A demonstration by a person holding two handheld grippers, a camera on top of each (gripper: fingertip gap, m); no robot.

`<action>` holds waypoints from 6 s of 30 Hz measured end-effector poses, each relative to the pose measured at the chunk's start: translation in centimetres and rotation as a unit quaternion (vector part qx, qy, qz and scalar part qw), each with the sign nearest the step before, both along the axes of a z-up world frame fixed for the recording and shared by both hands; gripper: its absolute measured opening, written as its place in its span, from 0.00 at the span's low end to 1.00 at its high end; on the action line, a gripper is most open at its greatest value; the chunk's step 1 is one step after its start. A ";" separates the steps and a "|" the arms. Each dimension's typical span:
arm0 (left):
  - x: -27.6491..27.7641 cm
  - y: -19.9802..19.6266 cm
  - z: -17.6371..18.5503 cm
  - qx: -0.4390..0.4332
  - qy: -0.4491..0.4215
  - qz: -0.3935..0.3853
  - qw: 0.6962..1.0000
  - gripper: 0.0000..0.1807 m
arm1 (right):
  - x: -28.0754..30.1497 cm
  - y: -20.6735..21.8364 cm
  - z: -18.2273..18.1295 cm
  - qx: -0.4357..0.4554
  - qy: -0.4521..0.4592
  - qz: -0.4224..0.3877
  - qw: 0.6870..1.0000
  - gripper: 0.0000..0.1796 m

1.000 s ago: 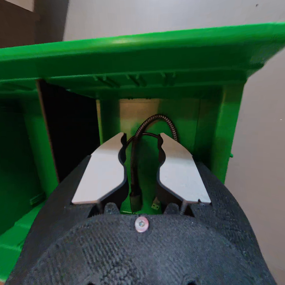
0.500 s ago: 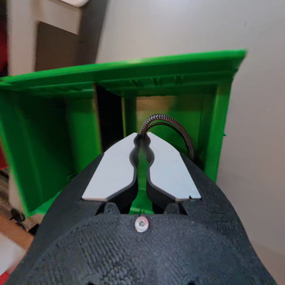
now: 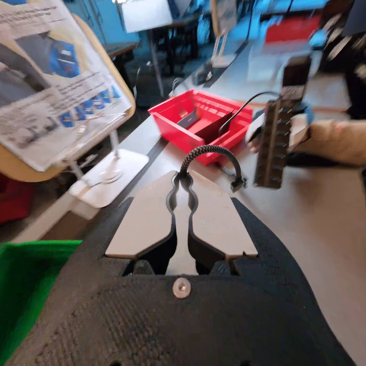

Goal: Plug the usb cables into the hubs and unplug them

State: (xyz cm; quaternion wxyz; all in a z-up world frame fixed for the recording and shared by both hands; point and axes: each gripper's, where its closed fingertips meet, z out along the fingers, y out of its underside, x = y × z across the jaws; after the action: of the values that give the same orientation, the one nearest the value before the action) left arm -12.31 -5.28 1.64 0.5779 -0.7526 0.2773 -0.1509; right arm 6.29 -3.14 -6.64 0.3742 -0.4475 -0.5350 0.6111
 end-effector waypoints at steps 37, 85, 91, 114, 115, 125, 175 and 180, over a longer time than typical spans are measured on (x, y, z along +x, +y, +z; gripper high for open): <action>12.7 -12.3 -22.0 -0.217 0.169 -0.219 0.936 0.19 | 0.9 1.2 -0.6 -0.013 -0.004 -0.006 1.000 0.39; 13.0 -7.5 -20.2 -0.237 0.067 -0.173 0.954 0.06 | 1.2 -0.3 -0.7 0.039 0.008 0.020 0.999 0.38; 14.0 -7.7 -21.2 -0.264 0.096 -0.216 0.935 0.09 | 1.4 0.0 -0.5 0.039 0.011 0.016 0.999 0.38; 14.5 -0.1 -14.8 -0.131 0.064 -0.204 0.968 0.10 | 3.2 2.1 1.3 0.037 0.041 -0.018 0.998 0.38; 14.0 0.1 -12.8 -0.095 0.018 -0.183 0.978 0.10 | 3.3 2.2 1.4 0.035 0.043 -0.020 0.998 0.38; 9.1 -8.5 -14.8 -0.010 -0.030 -0.160 0.987 0.10 | 3.8 3.0 2.0 0.019 0.057 -0.030 0.998 0.38; 9.5 -5.4 -22.8 -0.306 0.210 -0.280 0.885 0.07 | 4.0 4.1 0.7 -0.001 0.038 -0.030 0.999 0.38; 12.5 -4.6 -22.4 -0.252 0.189 -0.262 0.912 0.12 | 3.9 4.0 0.7 -0.005 0.039 -0.030 0.999 0.38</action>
State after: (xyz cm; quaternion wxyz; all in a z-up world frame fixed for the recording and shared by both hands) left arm 0.19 -9.93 -20.76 0.2460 -0.7877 0.5215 -0.2171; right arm 10.16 0.85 -5.96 0.4108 -0.4406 -0.5034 0.6195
